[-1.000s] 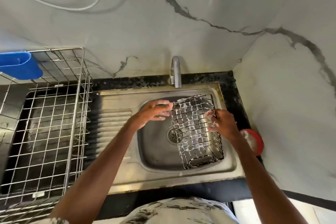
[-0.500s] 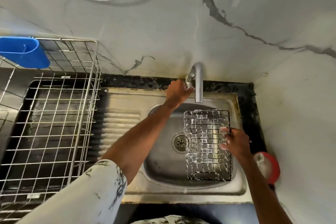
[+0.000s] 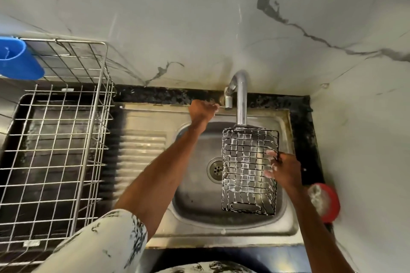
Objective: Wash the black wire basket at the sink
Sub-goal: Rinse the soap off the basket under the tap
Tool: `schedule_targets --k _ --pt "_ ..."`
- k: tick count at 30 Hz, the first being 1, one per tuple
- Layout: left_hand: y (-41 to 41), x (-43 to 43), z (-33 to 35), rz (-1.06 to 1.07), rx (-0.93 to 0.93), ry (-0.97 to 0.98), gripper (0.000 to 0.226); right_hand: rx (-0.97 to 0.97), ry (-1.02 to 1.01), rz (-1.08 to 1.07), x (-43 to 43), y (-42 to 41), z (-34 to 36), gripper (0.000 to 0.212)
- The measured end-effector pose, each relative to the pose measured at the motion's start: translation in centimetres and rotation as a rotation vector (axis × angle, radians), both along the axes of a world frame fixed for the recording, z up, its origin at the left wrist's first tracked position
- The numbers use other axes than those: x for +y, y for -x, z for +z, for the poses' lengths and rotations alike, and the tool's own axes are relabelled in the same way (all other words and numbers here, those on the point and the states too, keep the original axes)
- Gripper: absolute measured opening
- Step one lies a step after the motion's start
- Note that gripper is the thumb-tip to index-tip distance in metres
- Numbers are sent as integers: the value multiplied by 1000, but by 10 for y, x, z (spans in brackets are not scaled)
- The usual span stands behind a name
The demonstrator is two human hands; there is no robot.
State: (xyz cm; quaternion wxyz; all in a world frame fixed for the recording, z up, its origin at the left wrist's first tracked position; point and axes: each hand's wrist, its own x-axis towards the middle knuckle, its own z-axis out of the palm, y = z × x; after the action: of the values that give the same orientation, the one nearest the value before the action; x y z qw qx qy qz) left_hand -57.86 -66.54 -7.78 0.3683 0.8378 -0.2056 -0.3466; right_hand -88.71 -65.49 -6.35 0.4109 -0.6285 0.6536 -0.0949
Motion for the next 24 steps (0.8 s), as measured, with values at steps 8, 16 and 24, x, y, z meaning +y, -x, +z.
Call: schedule_targets --k 8,16,24 --pt "19 56 10 181 164 52 35 63 192 13 18 -13 2 33" --pt "91 103 60 181 822 148 42 -9 417 -71 38 -36 1 36" --pt "98 60 88 364 1031 189 32 -28 402 -69 64 -38 -16 44"
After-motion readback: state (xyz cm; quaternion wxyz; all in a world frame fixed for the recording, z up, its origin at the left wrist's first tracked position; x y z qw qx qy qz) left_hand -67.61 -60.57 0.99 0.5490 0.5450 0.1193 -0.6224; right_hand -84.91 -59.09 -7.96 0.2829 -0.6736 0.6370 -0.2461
